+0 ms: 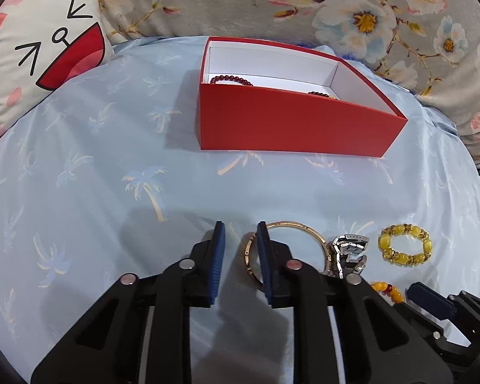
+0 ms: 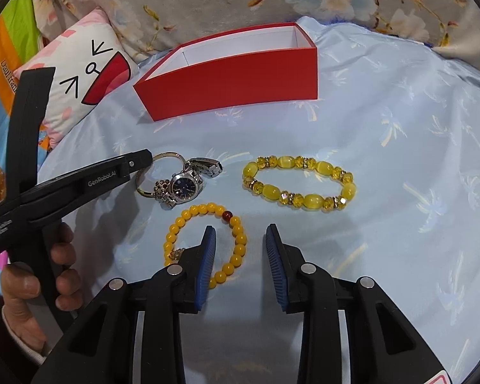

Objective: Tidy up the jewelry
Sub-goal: 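Grasp the yellow bead bracelet with the right tool, then grasp the gold bangle with the left tool while the right holds the yellow bracelet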

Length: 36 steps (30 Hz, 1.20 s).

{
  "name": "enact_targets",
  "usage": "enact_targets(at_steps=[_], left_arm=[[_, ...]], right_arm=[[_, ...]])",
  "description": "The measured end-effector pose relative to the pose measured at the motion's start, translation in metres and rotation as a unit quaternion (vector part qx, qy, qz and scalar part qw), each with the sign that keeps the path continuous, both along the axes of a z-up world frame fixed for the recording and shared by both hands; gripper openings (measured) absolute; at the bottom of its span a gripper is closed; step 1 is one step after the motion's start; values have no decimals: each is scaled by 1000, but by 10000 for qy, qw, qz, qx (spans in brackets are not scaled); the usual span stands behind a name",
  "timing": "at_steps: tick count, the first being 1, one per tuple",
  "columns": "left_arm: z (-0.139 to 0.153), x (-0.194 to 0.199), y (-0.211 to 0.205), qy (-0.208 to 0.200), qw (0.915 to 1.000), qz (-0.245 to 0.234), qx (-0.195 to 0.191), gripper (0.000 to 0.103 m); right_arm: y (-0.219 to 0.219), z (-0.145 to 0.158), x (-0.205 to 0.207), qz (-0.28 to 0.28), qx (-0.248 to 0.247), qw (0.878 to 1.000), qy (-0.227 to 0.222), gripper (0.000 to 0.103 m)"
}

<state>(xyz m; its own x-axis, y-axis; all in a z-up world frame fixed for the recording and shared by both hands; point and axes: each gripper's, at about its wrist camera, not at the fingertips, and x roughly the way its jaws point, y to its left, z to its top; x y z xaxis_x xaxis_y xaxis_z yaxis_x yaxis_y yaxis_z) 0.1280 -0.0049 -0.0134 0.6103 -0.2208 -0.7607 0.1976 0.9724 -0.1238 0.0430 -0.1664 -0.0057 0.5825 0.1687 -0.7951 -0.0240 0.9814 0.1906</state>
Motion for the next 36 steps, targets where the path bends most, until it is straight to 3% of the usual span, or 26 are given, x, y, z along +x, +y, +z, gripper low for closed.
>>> enact_targets(at_steps=[4, 7, 15, 23, 27, 30, 33, 35, 36], left_arm=[[-1, -2, -6, -20, 9999, -126, 85, 6], [-1, -3, -8, -23, 9999, -136, 82, 4], [16, -8, 4, -87, 9998, -45, -195, 2], [49, -15, 18, -279, 9979, -67, -583, 0], [63, -19, 19, -411, 9973, -114, -596, 0], [58, -15, 21, -244, 9977, -93, -627, 0], [42, -10, 23, -107, 9984, 0, -557, 7], [31, -7, 23, 42, 9986, 10, -535, 31], [28, -8, 23, 61, 9985, 17, -536, 37]], right_arm=[[6, -1, 4, 35, -356, 9993, -76, 21], [6, -1, 5, 4, -497, 9987, -78, 9], [0, 7, 0, -11, -214, 9997, -82, 7], [-2, 44, -4, 82, 149, 9987, -474, 7], [1, 65, -6, 141, 185, 9973, -697, 7], [0, 73, -7, 142, 230, 9966, -774, 7], [-3, 76, -9, 138, 378, 9962, -769, 7], [-4, 76, -10, 129, 385, 9963, -759, 7], [-5, 76, -10, 127, 393, 9963, -753, 7]])
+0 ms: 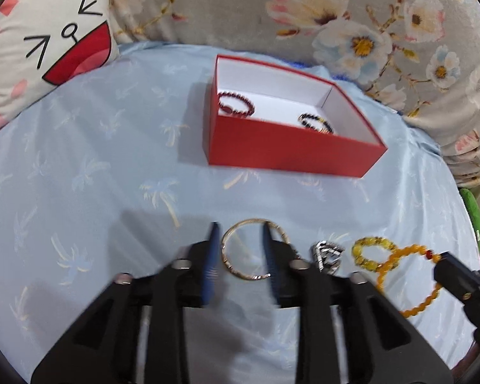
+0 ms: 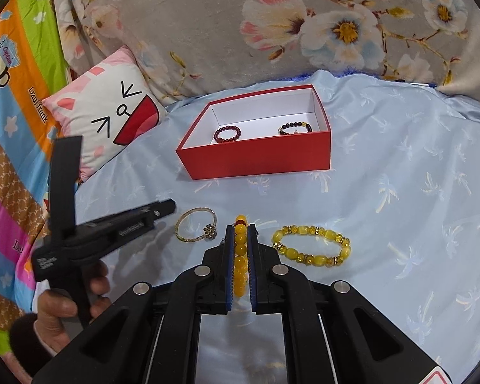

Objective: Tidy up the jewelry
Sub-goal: 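Grasp the gold bangle with the left tool while the right holds the yellow bracelet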

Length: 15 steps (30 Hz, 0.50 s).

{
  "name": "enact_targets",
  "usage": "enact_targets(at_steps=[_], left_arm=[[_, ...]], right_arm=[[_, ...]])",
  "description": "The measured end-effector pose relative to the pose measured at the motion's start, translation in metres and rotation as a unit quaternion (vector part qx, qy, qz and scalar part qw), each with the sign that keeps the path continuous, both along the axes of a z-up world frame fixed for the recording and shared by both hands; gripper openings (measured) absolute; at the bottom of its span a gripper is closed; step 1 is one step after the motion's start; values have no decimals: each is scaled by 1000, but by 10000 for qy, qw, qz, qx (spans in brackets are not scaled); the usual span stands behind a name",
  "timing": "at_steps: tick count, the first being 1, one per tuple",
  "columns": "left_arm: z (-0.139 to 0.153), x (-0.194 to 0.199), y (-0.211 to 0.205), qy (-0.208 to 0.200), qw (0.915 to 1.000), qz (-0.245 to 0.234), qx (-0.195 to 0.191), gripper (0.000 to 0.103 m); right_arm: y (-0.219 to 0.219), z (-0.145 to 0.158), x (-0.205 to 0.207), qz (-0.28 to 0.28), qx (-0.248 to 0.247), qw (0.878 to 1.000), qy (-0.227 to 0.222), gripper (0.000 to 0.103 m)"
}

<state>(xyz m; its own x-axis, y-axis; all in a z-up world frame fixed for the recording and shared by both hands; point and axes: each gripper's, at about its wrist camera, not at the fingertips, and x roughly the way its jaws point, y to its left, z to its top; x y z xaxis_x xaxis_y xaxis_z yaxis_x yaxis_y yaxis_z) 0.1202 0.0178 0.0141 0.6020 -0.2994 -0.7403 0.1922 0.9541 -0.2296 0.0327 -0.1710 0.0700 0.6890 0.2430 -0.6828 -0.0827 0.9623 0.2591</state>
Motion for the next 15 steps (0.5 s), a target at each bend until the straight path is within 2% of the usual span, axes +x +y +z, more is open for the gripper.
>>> enact_targets(at_steps=[1, 2, 5, 10, 12, 15], left_arm=[[-3, -3, -2, -15, 10000, -26, 10, 47], [-5, -6, -3, -40, 10000, -39, 53, 52], [-9, -14, -11, -101, 9993, -239, 251, 55], [-26, -14, -21, 92, 9978, -477, 443, 58], [-27, -15, -26, 11, 9969, -550, 566, 65], [-29, -13, -34, -101, 9950, -587, 806, 66]], right_arm=[[-1, -1, 0, -1, 9, 10000, 12, 7], [0, -1, -1, -5, 14, 10000, 26, 7], [-1, -5, -1, -7, 41, 10000, 74, 7], [1, -11, 0, 22, 58, 9999, 140, 7], [1, -13, 0, 21, 59, 9999, 154, 7], [-1, -14, 2, -14, 90, 9998, 182, 7]])
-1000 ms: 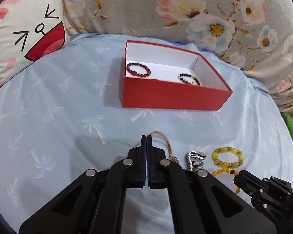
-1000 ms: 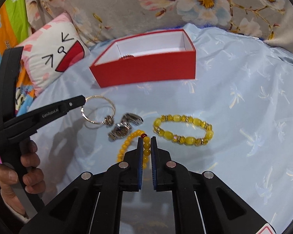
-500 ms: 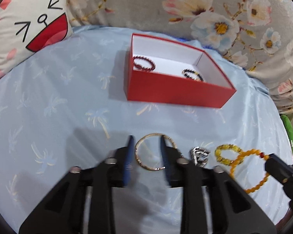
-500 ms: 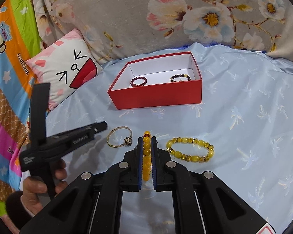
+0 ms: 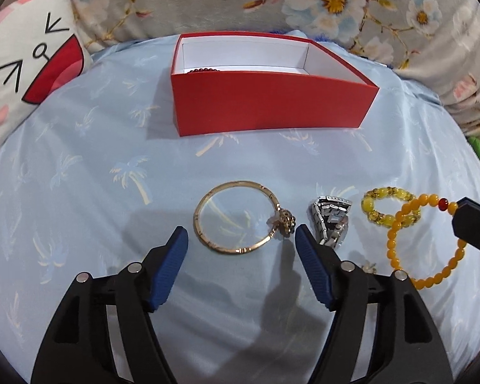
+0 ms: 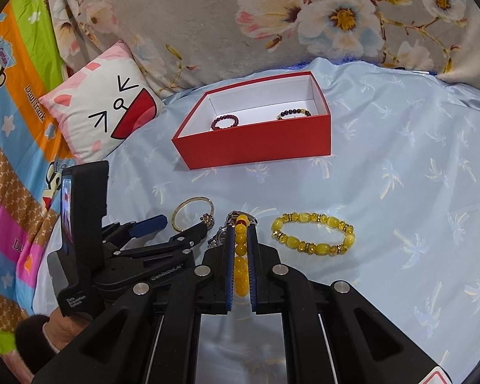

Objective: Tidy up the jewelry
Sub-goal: 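Grasp the gold bangle with the left tool while the right holds the yellow bracelet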

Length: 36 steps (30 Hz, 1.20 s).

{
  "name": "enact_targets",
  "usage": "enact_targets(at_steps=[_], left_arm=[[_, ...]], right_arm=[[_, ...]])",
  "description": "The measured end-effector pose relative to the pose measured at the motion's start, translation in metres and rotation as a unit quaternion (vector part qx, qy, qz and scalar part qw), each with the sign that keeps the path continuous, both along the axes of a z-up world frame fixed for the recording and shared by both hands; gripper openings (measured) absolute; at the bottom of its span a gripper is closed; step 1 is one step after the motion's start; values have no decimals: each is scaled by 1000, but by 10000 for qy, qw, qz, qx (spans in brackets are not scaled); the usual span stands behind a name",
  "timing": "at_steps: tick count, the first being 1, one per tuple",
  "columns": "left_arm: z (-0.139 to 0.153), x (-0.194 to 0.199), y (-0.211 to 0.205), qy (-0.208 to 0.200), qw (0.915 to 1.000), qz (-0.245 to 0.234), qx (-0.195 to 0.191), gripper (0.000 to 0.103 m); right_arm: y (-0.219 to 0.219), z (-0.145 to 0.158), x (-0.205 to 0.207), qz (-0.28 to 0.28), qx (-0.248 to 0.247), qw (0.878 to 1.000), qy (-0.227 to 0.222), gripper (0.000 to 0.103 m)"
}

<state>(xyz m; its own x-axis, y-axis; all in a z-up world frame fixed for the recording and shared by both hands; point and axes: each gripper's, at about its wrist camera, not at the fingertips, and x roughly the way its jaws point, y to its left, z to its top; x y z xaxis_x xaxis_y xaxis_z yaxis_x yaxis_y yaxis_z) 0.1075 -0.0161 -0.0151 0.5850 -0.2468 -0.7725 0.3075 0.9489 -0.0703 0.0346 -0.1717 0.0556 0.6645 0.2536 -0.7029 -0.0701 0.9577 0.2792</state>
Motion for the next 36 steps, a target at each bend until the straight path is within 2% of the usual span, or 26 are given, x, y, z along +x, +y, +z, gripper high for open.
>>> enact_targets(at_steps=[6, 8, 10, 14, 22, 28, 30, 32, 36], left_arm=[[0, 16, -6, -55, 10000, -4, 1, 66], [0, 17, -8, -89, 9999, -87, 9, 58], [1, 17, -5, -69, 9998, -129, -134, 57], [2, 14, 4, -18, 9992, -14, -410, 57], [5, 1, 15, -83, 9992, 126, -378, 57], [5, 8, 27, 34, 9986, 378, -379, 57], [4, 13, 26, 37, 9985, 426, -350, 54], [3, 18, 24, 37, 9986, 415, -328, 45], [2, 26, 16, 9, 9990, 322, -307, 36]], right_arm=[[-2, -4, 4, -38, 33, 10000, 46, 7], [-2, -5, 4, -52, 38, 10000, 57, 7], [-3, -6, 5, -60, 55, 9999, 63, 7], [-4, -6, 5, -75, 64, 9999, 70, 7], [-4, -5, 3, -108, 85, 9999, 57, 7], [-8, -3, 2, -175, 84, 9998, 21, 7], [-10, -3, 2, -205, 95, 9997, 35, 7], [-12, -4, 2, -228, 95, 9997, 48, 7], [-11, -4, 3, -223, 104, 9997, 60, 7]])
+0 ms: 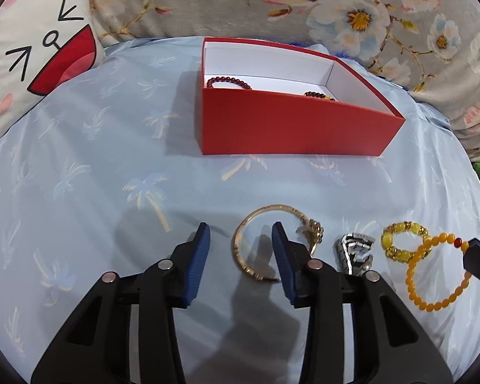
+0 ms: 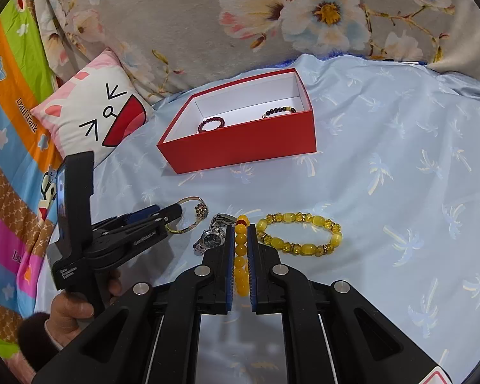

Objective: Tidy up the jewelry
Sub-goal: 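Grasp the gold bangle with the left tool while the right holds the yellow bracelet, then carry the bangle and yellow bracelet into the red box and open both tools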

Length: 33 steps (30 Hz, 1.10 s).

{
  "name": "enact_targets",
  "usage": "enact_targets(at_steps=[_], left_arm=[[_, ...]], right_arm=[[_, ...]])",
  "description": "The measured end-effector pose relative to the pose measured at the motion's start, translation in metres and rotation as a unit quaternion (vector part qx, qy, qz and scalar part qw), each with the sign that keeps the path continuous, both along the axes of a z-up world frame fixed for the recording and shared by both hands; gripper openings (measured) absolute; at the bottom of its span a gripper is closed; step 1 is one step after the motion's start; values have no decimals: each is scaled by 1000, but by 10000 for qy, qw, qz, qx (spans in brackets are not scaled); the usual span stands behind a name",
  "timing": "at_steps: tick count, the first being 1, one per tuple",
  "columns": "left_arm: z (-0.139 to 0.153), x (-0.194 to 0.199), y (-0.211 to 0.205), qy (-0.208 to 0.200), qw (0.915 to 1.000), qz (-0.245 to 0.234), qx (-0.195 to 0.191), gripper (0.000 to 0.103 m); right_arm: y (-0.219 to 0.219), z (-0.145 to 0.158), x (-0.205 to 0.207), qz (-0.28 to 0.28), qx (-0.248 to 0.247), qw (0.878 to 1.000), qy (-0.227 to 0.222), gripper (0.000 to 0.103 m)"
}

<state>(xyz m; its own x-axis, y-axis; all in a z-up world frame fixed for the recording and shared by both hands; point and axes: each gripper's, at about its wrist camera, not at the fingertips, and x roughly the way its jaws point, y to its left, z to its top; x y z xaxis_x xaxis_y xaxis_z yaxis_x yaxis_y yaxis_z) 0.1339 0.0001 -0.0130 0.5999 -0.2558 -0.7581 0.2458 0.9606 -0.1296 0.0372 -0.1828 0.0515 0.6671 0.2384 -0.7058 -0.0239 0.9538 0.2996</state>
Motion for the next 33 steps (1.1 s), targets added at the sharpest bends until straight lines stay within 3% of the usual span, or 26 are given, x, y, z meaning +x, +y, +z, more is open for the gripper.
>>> enact_targets(at_steps=[1, 2, 4, 15, 21, 28, 33], left_arm=[[0, 1, -2, -11, 10000, -19, 29, 26], [-1, 3, -4, -8, 10000, -57, 54, 9], [-1, 5, -5, 25, 10000, -62, 12, 2], [44, -17, 0, -262, 9983, -162, -495, 2], [70, -20, -3, -420, 9975, -247, -508, 2], [99, 2, -11, -629, 9961, -376, -500, 2], [116, 40, -18, -783, 9952, -393, -428, 2]], right_arm=[[1, 0, 0, 7, -3, 10000, 5, 7], [1, -1, 1, 15, -5, 10000, 12, 7], [2, -2, 1, 27, -4, 10000, 25, 7], [3, 6, 0, 45, 16, 10000, -76, 7], [-2, 27, 7, 108, 106, 9994, -296, 7], [-11, 62, 47, 168, 40, 9978, -646, 7], [-17, 80, 103, 247, 93, 9970, -726, 7]])
